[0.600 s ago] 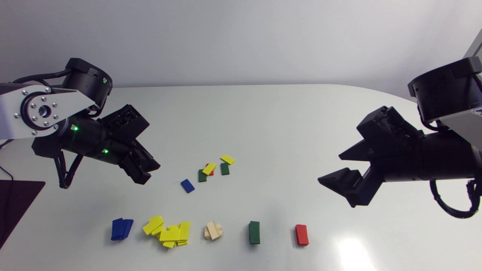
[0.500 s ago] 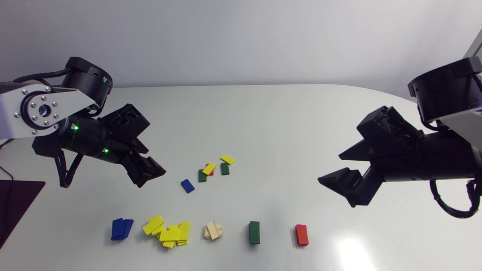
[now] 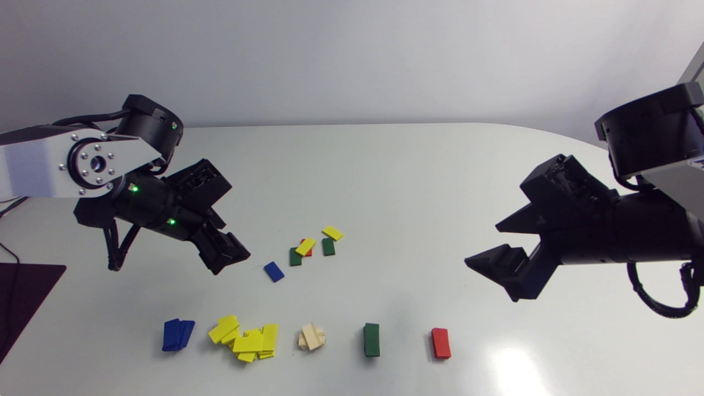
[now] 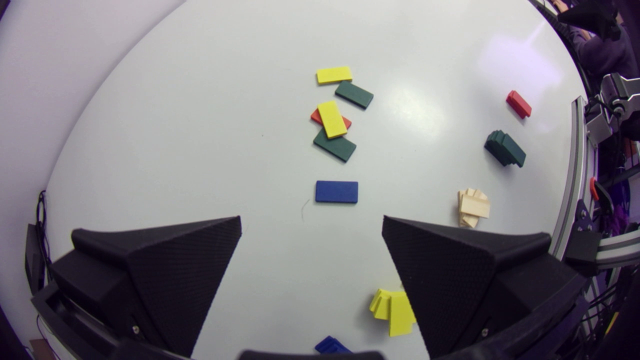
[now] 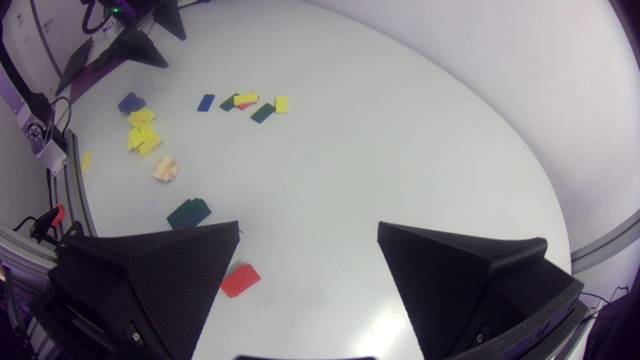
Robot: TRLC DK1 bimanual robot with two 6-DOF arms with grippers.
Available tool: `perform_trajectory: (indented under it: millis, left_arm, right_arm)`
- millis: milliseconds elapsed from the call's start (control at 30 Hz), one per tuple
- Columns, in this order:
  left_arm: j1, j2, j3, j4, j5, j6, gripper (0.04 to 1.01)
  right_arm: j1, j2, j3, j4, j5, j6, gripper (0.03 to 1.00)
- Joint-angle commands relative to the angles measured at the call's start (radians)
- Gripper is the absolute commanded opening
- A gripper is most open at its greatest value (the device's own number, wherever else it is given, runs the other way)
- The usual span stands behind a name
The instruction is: Take domino bricks one by one from the mixed stack on the table and place each onto the existing stack of the same color.
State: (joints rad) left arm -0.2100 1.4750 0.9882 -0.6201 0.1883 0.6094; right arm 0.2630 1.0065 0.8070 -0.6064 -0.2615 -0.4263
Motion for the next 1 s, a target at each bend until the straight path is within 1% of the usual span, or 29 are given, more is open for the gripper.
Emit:
perform_trajectory:
  millis: [0,200,533,800,967]
  left_arm:
    - [-0.009,0.057,0.041,0.010,0.011,0.004,1.002]
    - [-0.025,0.142,0.070,0.017,0.011,0.004,1.002]
    - [-0.055,0.286,0.101,0.065,0.011,-0.002,1.002]
    - [-0.055,0.366,0.102,0.103,0.017,0.013,1.002]
    - [-0.069,0.404,0.104,0.128,0.019,0.016,1.002]
  right_arm:
    - [0.007,0.017,0.001,0.004,0.001,0.021,0.970]
    - [0.008,0.017,-0.012,0.014,0.001,0.020,0.970]
    - [0.007,0.029,-0.009,0.019,0.001,0.021,0.970]
    - [0.010,0.038,-0.009,0.023,0.001,0.023,0.970]
    - [0.010,0.038,-0.011,0.023,0.001,0.023,0.970]
